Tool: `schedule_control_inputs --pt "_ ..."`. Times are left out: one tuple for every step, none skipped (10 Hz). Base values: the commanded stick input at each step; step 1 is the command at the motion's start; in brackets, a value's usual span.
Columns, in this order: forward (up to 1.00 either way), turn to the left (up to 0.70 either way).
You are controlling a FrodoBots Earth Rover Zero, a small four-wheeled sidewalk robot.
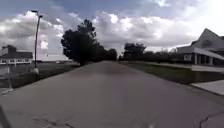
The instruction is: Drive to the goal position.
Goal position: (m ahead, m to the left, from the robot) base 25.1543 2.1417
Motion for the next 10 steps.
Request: schedule_control_inputs --pt "0.70 0.00" --pt "0.70 0.00" --pt "0.70 0.00" --pt "0.70 0.00" --pt "0.70 0.00" --pt "0.70 0.00" --pt "0.70 0.00" --pt "0.70 0.00" --pt "0.70 0.00" --pt "0.70 0.00"
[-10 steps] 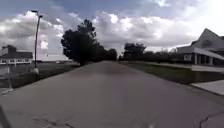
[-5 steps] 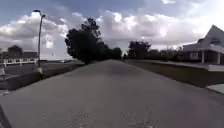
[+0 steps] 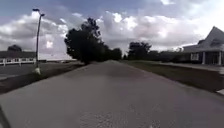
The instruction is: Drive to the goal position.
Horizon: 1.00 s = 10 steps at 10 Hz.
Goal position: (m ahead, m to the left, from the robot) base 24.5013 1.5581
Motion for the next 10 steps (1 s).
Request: schedule_control_inputs --pt "0.70 0.00" --pt "0.70 0.00" --pt "0.70 0.00" --pt "0.70 0.00" --pt "0.70 0.00" --pt "0.70 0.00" --pt "0.70 0.00" --pt "0.70 0.00" --pt "0.70 0.00" --pt "0.70 0.00"
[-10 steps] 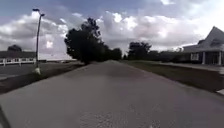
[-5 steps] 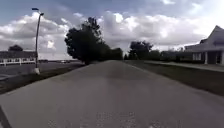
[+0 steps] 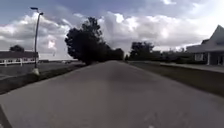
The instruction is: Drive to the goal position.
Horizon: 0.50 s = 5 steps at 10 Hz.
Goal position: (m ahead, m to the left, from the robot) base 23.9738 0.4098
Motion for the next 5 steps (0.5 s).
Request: schedule_control_inputs --pt "0.70 0.00" --pt "0.70 0.00" --pt "0.70 0.00" --pt "0.70 0.00" --pt "0.70 0.00"
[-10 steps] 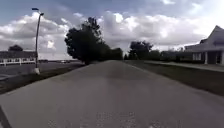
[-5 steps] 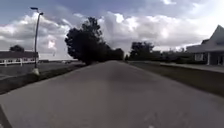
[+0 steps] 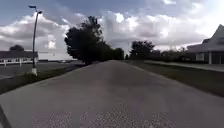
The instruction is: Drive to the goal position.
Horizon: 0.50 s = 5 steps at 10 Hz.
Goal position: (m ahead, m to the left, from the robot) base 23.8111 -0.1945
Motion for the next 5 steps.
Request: schedule_control_inputs --pt "0.70 0.00" --pt "0.70 0.00" --pt "0.70 0.00" --pt "0.70 0.00" --pt "0.70 0.00"
